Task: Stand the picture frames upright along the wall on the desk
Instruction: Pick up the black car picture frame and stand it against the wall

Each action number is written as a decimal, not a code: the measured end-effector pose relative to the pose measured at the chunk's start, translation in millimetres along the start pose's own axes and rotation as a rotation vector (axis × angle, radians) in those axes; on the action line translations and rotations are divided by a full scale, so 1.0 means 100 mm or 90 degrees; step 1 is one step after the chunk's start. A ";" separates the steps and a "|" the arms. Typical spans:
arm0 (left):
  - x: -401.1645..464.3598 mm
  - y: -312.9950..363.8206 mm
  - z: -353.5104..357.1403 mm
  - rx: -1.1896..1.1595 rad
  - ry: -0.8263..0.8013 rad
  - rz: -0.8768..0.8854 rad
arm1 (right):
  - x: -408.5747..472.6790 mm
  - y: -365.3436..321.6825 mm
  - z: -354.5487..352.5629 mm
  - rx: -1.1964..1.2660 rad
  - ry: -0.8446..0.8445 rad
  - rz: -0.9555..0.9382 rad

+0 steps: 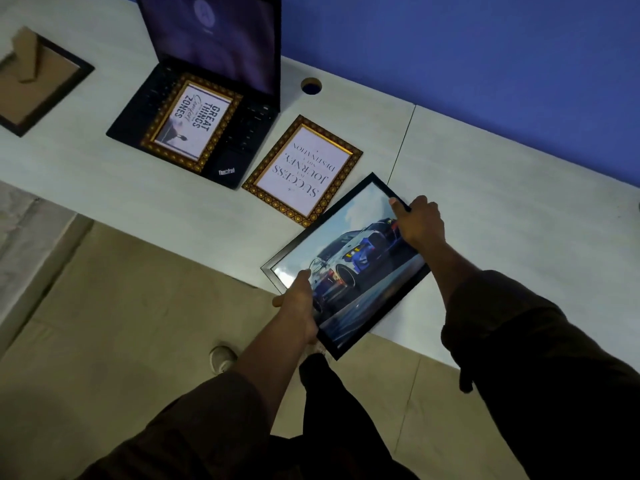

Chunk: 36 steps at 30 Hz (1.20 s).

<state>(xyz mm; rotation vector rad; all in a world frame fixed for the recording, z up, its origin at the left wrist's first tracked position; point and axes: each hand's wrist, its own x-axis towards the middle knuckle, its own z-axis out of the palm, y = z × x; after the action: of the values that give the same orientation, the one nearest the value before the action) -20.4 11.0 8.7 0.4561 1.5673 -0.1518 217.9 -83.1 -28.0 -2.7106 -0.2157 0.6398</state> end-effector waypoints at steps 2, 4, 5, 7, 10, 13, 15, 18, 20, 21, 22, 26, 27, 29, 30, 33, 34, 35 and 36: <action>-0.08 0.07 -0.17 0.030 0.015 0.025 | -0.11 -0.07 -0.02 0.042 0.029 0.003; -0.18 0.19 -0.37 0.039 -0.004 0.048 | -0.24 -0.20 -0.04 0.085 0.039 0.010; -0.24 0.25 -0.50 0.029 -0.025 0.062 | -0.32 -0.28 -0.04 0.100 0.045 0.009; -0.30 0.41 -0.78 0.021 -0.027 0.119 | -0.49 -0.52 -0.01 0.119 0.058 -0.003; -0.36 0.75 -1.25 0.012 0.002 0.232 | -0.76 -0.99 0.10 0.109 0.061 -0.047; -0.26 1.15 -1.80 -0.009 0.005 0.276 | -1.04 -1.56 0.27 0.122 0.066 -0.094; -0.21 1.43 -2.13 -0.037 0.001 0.301 | -1.20 -1.92 0.35 0.141 0.063 -0.122; -0.07 1.93 -2.69 -0.054 0.013 0.363 | -1.44 -2.55 0.48 0.167 0.065 -0.171; -0.07 2.27 -3.02 -0.060 0.017 0.394 | -1.56 -2.98 0.54 0.178 0.066 -0.208; -0.23 2.42 -3.15 -0.067 0.019 0.418 | -1.62 -3.22 0.55 0.178 0.063 -0.227; -0.34 2.56 -3.26 -0.076 0.025 0.442 | -1.65 -3.41 0.55 0.179 0.062 -0.244; -0.44 3.27 -3.66 -0.099 0.070 0.519 | -1.67 -4.17 0.54 0.195 0.080 -0.328; -0.38 3.44 -3.73 -0.095 0.087 0.531 | -1.65 -4.29 0.54 0.196 0.084 -0.347; -0.16 3.93 -3.90 -0.100 0.100 0.572 | -1.53 -4.67 0.53 0.212 0.084 -0.369; -0.18 4.12 -3.95 -0.100 0.105 0.588 | -1.47 -4.84 0.53 0.223 0.079 -0.368; -0.58 4.57 -3.98 -0.109 0.116 0.642 | -1.34 -5.36 0.43 0.211 0.062 -0.382; -0.68 4.76 -3.97 -0.111 0.116 0.655 | -1.27 -5.53 0.40 0.209 0.054 -0.387; -0.73 4.88 -3.97 -0.109 0.120 0.664 | -1.24 -5.62 0.37 0.202 0.052 -0.390; -0.78 5.04 -3.97 -0.112 0.122 0.673 | -1.19 -5.77 0.33 0.193 0.056 -0.397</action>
<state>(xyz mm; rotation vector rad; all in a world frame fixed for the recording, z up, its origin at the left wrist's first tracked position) -199.3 601.4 201.1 1.1137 1.3214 0.8497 59.0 435.6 203.1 -2.1956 -0.8256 0.3305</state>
